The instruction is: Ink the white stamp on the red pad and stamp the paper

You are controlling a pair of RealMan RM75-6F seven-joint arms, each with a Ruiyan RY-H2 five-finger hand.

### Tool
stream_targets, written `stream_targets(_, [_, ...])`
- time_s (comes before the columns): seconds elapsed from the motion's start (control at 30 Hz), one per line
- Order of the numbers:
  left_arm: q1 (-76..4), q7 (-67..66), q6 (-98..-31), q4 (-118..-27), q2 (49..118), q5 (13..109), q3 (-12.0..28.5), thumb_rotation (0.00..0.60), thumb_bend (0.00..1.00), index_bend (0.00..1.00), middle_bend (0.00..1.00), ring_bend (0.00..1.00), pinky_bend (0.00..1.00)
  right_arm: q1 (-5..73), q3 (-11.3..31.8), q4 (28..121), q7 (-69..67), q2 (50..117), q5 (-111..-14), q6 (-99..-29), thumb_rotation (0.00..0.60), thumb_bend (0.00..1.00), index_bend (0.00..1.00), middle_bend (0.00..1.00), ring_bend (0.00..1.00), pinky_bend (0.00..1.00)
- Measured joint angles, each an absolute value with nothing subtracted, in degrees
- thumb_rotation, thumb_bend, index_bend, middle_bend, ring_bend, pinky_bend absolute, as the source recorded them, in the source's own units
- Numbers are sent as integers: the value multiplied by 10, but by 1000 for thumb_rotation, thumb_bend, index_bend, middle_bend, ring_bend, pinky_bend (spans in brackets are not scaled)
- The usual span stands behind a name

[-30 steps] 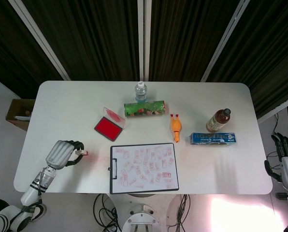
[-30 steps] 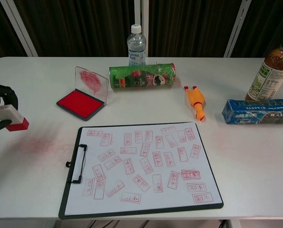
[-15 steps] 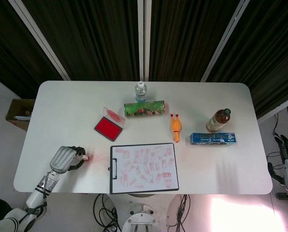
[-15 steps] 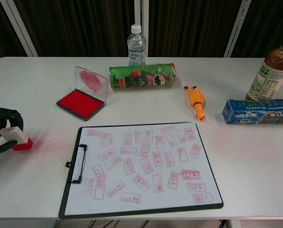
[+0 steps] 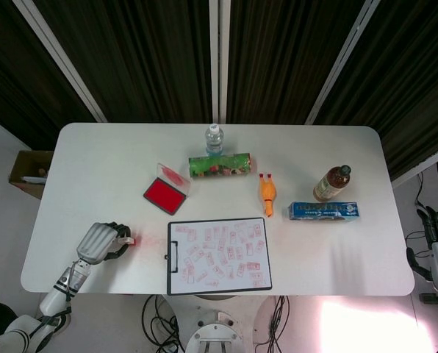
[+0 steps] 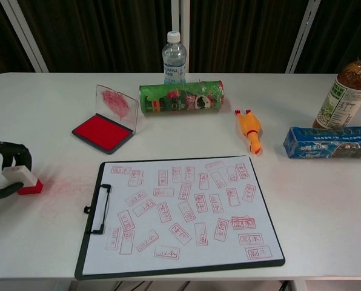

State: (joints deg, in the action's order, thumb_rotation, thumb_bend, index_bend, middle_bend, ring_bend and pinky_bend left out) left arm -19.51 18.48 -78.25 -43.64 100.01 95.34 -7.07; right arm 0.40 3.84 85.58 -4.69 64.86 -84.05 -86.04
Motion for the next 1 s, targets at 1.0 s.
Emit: stream_targets(1.0, [-209, 166, -781, -455, 987, 955, -54, 600, 125, 387, 445, 435, 672, 3, 40, 846, -58, 652, -841, -864, 600, 341, 0, 0, 0, 0])
